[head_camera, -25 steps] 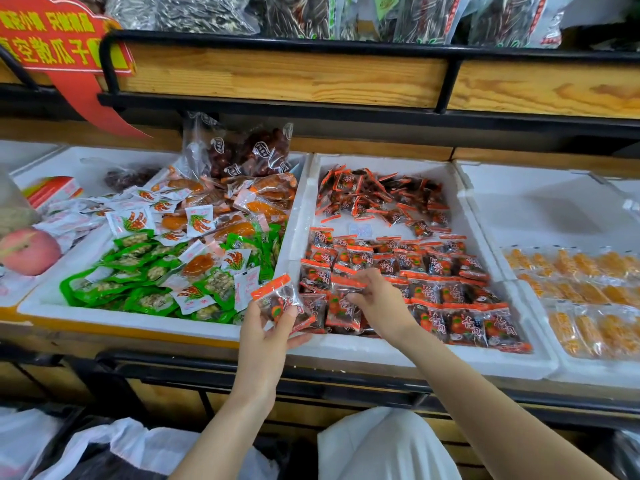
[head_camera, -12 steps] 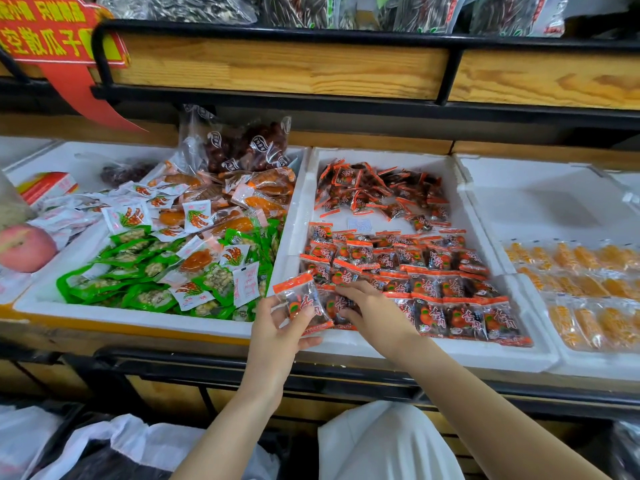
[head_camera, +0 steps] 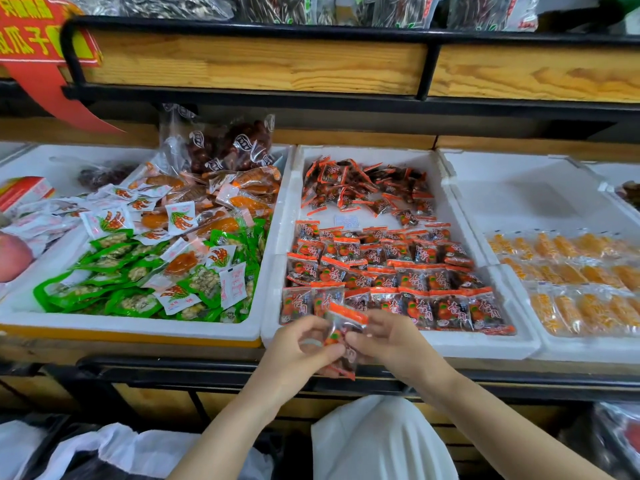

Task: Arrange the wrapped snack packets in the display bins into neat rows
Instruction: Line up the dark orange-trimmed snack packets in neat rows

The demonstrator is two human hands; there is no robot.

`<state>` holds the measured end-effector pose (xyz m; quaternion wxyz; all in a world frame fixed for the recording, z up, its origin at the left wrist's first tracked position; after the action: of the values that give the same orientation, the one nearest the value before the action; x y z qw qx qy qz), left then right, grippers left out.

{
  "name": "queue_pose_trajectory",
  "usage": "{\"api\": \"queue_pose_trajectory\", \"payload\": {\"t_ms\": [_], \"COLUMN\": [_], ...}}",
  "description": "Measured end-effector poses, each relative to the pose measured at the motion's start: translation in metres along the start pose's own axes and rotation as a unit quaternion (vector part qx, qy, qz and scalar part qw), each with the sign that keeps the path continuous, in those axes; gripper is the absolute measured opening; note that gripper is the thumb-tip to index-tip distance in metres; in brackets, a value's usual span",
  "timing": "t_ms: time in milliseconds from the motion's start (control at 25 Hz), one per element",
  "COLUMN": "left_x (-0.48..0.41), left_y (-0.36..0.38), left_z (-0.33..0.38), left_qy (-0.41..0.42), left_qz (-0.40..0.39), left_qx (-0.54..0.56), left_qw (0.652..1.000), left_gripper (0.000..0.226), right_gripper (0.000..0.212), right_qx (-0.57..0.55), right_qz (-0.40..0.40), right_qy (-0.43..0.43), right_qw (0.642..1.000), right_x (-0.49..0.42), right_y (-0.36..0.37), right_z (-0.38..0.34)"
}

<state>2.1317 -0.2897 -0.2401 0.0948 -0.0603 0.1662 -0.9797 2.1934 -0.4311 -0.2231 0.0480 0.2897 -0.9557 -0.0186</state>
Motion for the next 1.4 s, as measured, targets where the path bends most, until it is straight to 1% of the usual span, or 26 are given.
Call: {"api": "queue_pose_trajectory", "payload": {"t_ms": [80,120,200,240,320,400,480,520,560,600,640,680,720,760,800,840,880,920,960,1000,1040,1160,1240,1280,1320,1400], "left_x": [0.005,0.007,0.006,0.004,-0.001,-0.006,-0.013,-0.02,-0.029,-0.037,-0.046,-0.053,-0.058,-0.061,-0.063,-0.064,-0.065,-0.066,-0.068,-0.069,-0.07,-0.071,-0.071,-0.071,-0.071,-0.07], "left_y": [0.013,0.018,0.026,0.029,0.031,0.029,0.024,0.02,0.017,0.015,0.014,0.013,0.013,0.012,0.012,0.011,0.01,0.009,0.008,0.007,0.006,0.005,0.004,0.004,0.004,0.004], "left_z": [-0.005,-0.008,-0.014,-0.014,-0.009,0.003,0.013,0.014,0.013,0.009,0.005,0.0,-0.004,-0.005,-0.006,-0.007,-0.008,-0.011,-0.014,-0.017,-0.018,-0.021,-0.021,-0.021,-0.021,-0.021], "left_qy": [-0.028,-0.047,-0.067,-0.065,-0.042,0.03,0.119,0.158,0.187,0.201,0.199,0.189,0.18,0.175,0.176,0.182,0.19,0.2,0.208,0.21,0.207,0.205,0.209,0.208,0.205,0.203], "left_qz": [-0.055,-0.074,-0.085,-0.078,-0.04,0.004,0.055,0.082,0.099,0.098,0.085,0.07,0.057,0.051,0.047,0.042,0.035,0.027,0.019,0.008,-0.004,-0.026,-0.031,-0.033,-0.034,-0.033], "left_qx": [0.023,0.024,0.012,0.015,0.004,-0.067,-0.167,-0.232,-0.306,-0.38,-0.441,-0.481,-0.499,-0.498,-0.492,-0.491,-0.503,-0.522,-0.539,-0.551,-0.56,-0.582,-0.586,-0.589,-0.593,-0.598], "left_qw": [0.998,0.996,0.994,0.995,0.998,0.997,0.977,0.956,0.928,0.897,0.871,0.853,0.846,0.848,0.851,0.851,0.842,0.829,0.816,0.807,0.802,0.787,0.782,0.781,0.778,0.775], "left_gripper": [0.016,0.017,0.022,0.022,0.02,0.019,0.023,0.031,0.041,0.048,0.052,0.054,0.054,0.052,0.051,0.05,0.05,0.05,0.051,0.052,0.053,0.058,0.071,0.076,0.075,0.066], "right_gripper": [0.012,0.015,0.03,0.034,0.026,0.022,0.026,0.03,0.037,0.042,0.047,0.049,0.049,0.049,0.049,0.049,0.047,0.044,0.043,0.044,0.047,0.052,0.054,0.055,0.055,0.055], "right_qx": [-0.05,-0.066,-0.079,-0.091,-0.114,-0.079,-0.033,0.0,0.043,0.084,0.123,0.158,0.194,0.233,0.286,0.349,0.415,0.47,0.504,0.521,0.527,0.522,0.534,0.541,0.554,0.6], "right_qz": [0.024,0.026,0.028,0.041,0.072,0.091,0.119,0.144,0.166,0.174,0.167,0.15,0.131,0.114,0.104,0.103,0.097,0.076,0.041,0.006,-0.015,-0.033,-0.049,-0.059,-0.07,-0.09], "right_qy": [0.054,0.08,0.103,0.103,0.097,0.071,0.027,0.005,-0.011,-0.023,-0.029,-0.031,-0.032,-0.041,-0.066,-0.109,-0.163,-0.207,-0.222,-0.212,-0.19,-0.131,-0.1,-0.092,-0.089,-0.095], "right_qw": [0.997,0.994,0.991,0.99,0.986,0.99,0.992,0.99,0.985,0.981,0.978,0.975,0.972,0.965,0.95,0.925,0.89,0.855,0.834,0.826,0.829,0.842,0.838,0.834,0.825,0.79], "right_x": [0.011,0.017,0.022,0.023,0.022,0.018,0.006,-0.002,-0.012,-0.021,-0.03,-0.039,-0.046,-0.052,-0.056,-0.058,-0.058,-0.056,-0.055,-0.053,-0.052,-0.057,-0.06,-0.06,-0.059,-0.054], "right_y": [-0.011,-0.015,-0.02,-0.022,-0.025,-0.026,-0.035,-0.041,-0.048,-0.05,-0.05,-0.047,-0.044,-0.04,-0.038,-0.038,-0.038,-0.036,-0.035,-0.033,-0.032,-0.034,-0.033,-0.033,-0.033,-0.033], "right_z": [0.017,0.023,0.033,0.036,0.036,0.026,0.01,0.001,-0.004,-0.007,-0.007,-0.006,-0.003,0.0,0.004,0.004,0.005,0.006,0.008,0.011,0.013,0.012,0.009,0.007,0.007,0.01]}}
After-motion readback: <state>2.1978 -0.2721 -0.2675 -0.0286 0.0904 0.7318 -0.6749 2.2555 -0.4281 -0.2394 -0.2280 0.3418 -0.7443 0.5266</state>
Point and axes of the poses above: each hand's wrist, its own x-axis away from the middle knuckle, its own y-axis out of the palm, z = x × y, the point moved 3 cm from there along -x, towards the middle knuckle, and after that the axes turned 14 degrees about -x, right-handed, at the moved point
